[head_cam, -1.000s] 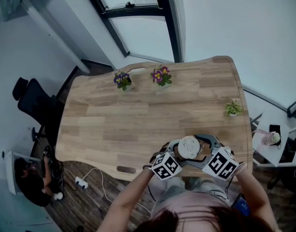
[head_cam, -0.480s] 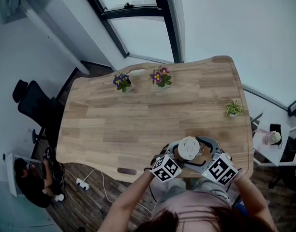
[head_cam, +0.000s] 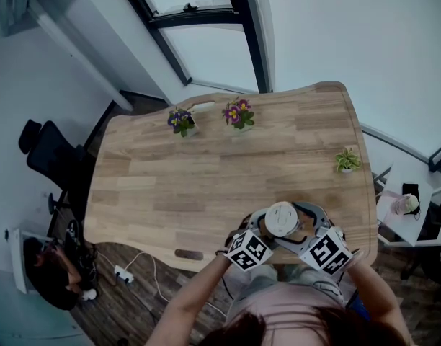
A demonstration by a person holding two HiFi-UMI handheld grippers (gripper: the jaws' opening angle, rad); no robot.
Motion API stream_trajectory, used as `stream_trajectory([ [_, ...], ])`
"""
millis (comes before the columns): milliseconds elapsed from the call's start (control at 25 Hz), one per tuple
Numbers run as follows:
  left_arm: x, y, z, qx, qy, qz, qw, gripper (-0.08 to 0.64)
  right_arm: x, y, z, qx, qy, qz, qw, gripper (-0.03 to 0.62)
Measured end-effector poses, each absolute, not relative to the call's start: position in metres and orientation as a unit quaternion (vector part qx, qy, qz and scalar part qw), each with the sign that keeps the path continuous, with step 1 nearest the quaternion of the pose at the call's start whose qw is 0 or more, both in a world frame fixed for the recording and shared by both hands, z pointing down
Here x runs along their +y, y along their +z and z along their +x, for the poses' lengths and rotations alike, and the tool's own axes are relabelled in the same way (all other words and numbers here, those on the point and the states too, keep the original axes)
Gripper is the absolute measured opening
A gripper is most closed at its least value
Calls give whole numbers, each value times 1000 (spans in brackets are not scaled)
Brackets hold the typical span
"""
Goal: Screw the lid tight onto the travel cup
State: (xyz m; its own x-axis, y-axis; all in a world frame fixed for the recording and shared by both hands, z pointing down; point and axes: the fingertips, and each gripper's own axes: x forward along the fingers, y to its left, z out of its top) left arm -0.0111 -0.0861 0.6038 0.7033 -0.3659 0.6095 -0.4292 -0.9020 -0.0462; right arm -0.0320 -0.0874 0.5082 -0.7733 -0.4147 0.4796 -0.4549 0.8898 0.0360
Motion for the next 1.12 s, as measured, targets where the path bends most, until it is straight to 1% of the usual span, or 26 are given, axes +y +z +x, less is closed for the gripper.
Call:
stream_trajectory([
  [120,-88,604,-12,-235,312,919,57,347,-88,507,-34,-939,63,252,225,405],
  [240,-86,605,-11,-219,314,922,56,347,-84,504,-36,-948,99,219,208,408],
  [440,-80,605,-8,-165,333,928,41,347,-78,515,-28,-949,54,156,269,407],
  [520,-80,604,-8,-156,337,928,38,347,-80,516,-27,-949,41,151,274,407],
  [800,-84,604,-7,-215,319,921,52,347,-84,515,-26,-945,46,225,235,405],
  [960,-83,604,-6,-221,315,921,54,347,-82,508,-28,-951,117,214,189,408],
  [1040,-81,604,-5,-203,321,924,49,347,-82,507,-26,-953,122,192,198,408],
  [1120,-79,605,-4,-181,328,926,42,347,-81,511,-24,-954,91,167,233,407],
])
